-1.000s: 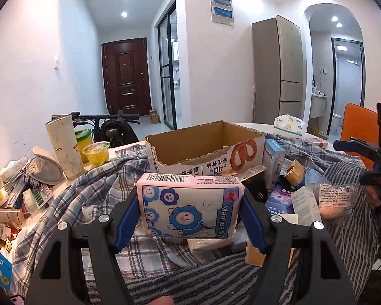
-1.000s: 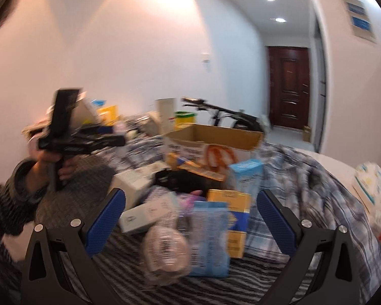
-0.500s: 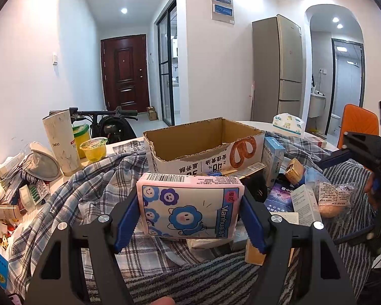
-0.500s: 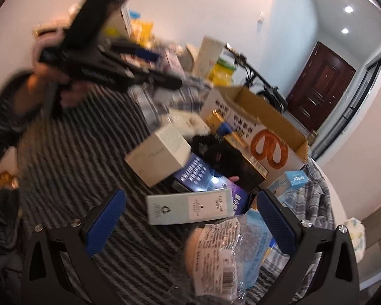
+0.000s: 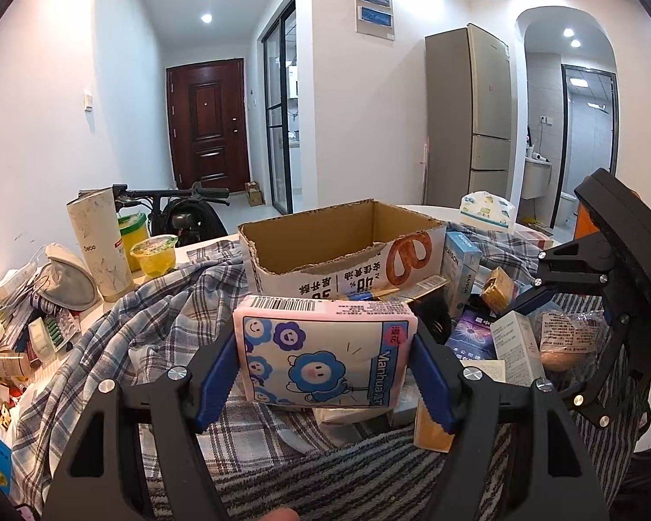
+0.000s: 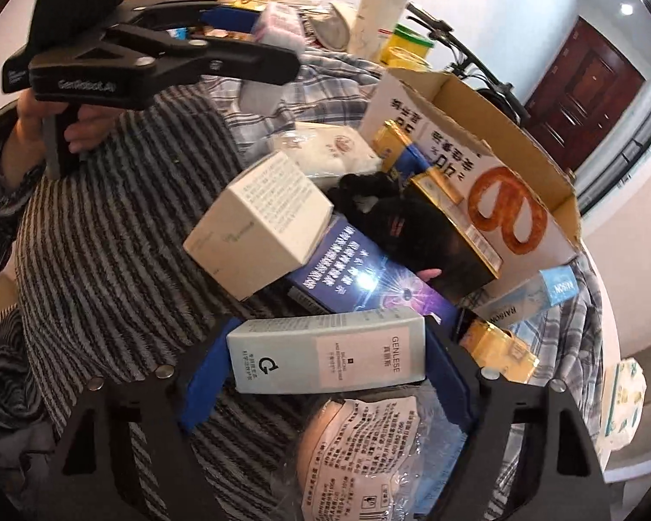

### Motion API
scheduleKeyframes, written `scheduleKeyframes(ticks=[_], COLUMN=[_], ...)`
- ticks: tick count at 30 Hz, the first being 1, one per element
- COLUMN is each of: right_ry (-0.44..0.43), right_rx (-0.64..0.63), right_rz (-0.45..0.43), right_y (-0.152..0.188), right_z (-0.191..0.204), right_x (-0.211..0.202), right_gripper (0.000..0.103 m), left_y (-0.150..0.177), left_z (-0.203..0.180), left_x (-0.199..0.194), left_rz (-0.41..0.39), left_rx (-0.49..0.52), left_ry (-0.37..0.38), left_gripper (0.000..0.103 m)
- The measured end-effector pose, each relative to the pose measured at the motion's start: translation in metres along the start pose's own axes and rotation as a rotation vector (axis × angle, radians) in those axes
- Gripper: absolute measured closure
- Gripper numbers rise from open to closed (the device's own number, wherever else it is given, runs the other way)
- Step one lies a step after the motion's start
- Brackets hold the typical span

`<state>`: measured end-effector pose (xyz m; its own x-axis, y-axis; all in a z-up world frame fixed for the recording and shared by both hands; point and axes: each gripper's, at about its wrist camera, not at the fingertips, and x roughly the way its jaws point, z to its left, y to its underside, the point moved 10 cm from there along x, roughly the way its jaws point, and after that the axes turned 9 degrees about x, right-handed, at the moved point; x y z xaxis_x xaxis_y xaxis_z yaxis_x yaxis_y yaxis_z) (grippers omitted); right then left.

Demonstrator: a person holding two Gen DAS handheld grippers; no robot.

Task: Organize objects
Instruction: 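Grasp the white-green GENLESE box with the right gripper while the left gripper holds the tissue box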

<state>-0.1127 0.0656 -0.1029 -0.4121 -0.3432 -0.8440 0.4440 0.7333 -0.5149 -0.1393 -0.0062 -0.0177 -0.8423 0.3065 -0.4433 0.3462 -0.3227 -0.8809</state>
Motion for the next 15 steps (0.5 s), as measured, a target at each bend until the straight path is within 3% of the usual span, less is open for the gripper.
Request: scheduleKeyframes(ticks=[6, 15], right_ry=[-0.028, -0.035], right_rx=[0.032, 0.229], right_rz=[-0.082, -0.390], right_y=[-0.012, -0.082], right_z=[-0.002, -0.061], right_x=[-0.025, -0.091], right_gripper=[0.022, 0.022], left_y=[0.001, 0.000], left_z=[0.000, -0.002], left_x=[0.001, -0.002], left_rz=[0.002, -0.004], left_rx=[-0.008, 0.001], left_ry=[0.003, -0.002], left_gripper=[0.028, 0.028])
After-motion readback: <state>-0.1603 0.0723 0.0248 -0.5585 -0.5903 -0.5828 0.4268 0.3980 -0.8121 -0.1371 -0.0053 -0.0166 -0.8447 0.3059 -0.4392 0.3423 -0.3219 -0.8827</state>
